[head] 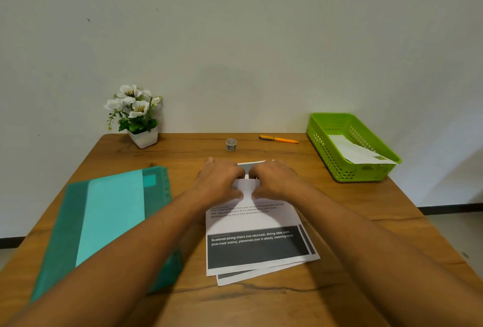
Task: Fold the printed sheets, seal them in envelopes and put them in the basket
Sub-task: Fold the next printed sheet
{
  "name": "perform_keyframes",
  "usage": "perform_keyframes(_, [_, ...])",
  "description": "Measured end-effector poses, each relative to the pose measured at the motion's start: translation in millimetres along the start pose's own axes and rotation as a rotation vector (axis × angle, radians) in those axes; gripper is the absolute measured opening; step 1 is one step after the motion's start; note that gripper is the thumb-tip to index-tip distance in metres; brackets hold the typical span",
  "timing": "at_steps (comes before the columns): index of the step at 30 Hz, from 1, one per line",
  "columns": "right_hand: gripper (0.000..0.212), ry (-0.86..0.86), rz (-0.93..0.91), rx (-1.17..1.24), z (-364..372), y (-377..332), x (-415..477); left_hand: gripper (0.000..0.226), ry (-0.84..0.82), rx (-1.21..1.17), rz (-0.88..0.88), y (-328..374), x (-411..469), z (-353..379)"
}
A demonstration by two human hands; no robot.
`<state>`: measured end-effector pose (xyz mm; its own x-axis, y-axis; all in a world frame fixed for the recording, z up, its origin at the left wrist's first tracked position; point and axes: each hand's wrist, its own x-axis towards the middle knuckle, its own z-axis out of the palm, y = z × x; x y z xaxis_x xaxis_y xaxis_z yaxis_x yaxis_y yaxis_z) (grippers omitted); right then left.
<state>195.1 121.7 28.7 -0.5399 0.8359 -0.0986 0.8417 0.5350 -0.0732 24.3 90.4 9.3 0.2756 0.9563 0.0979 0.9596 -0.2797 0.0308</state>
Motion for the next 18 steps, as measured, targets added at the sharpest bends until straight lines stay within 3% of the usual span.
perform_keyframes(9, [0.024, -0.034, -0.062, -0.199, 7, -10, -8, 0.034, -0.107, 0.130, -0.009, 19, -10, -10])
perform_keyframes(18, [0.016, 0.002, -0.062, -0.355, 16, 17, -29, 0.024, -0.089, 0.273, 0.019, 12, -28, -4])
